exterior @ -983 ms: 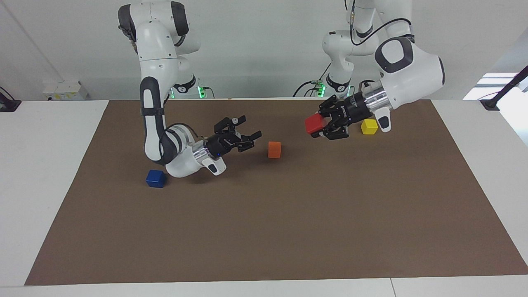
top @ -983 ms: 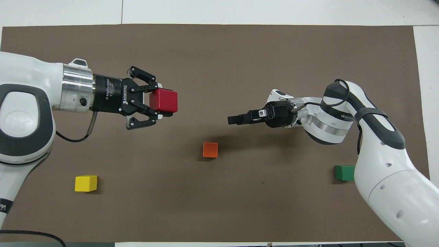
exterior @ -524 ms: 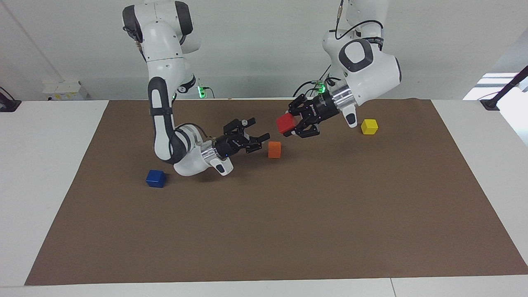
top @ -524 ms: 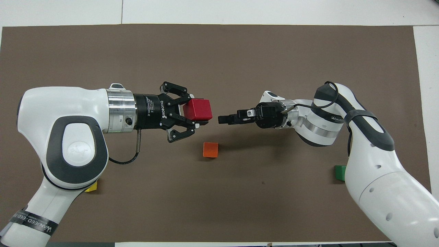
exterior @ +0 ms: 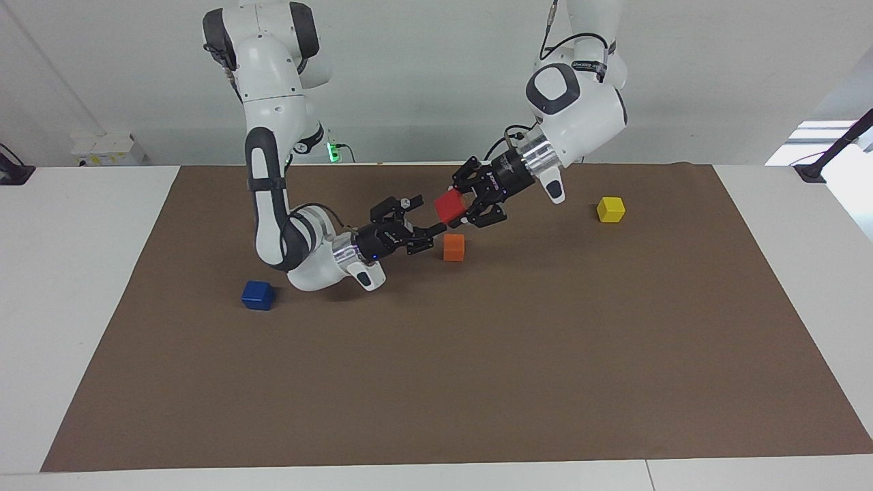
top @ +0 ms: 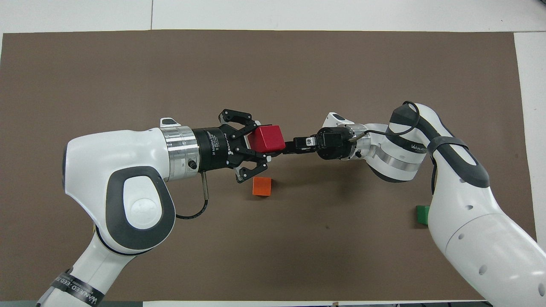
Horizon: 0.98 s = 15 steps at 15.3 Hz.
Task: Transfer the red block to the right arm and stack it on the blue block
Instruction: 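Bring the red cube to the right gripper and close the right gripper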
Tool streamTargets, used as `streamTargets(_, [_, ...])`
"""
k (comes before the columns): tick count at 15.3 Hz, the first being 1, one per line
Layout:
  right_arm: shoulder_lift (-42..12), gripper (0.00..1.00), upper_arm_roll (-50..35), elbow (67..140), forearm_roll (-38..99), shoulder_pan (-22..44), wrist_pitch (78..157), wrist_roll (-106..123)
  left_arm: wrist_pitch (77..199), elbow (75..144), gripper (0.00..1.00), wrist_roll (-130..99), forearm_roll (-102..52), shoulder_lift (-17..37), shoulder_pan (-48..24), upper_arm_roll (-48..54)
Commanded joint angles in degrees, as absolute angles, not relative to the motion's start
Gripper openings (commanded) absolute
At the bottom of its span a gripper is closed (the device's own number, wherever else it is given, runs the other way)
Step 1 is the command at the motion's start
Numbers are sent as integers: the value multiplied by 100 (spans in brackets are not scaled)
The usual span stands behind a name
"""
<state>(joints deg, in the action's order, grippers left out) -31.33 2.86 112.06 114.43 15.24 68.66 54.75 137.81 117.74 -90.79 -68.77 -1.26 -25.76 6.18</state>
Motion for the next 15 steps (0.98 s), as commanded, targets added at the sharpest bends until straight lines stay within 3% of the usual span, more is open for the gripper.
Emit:
streamTargets(1, [-3217,100,272,11101,11549,1564,6996,5686,13966,12023,0,-8887,-7049,-334,-2716,536])
streamTargets(6, [-3217,100,272,11092,11549,1573,7110,5704,14080,12427,0,-7657,-8137,-466,-2725,536])
streamTargets(15, [-3217,100,264,11092,11549,1626,7268,5862,14388,12445,0,-6900,-8763,-343,-3023,536])
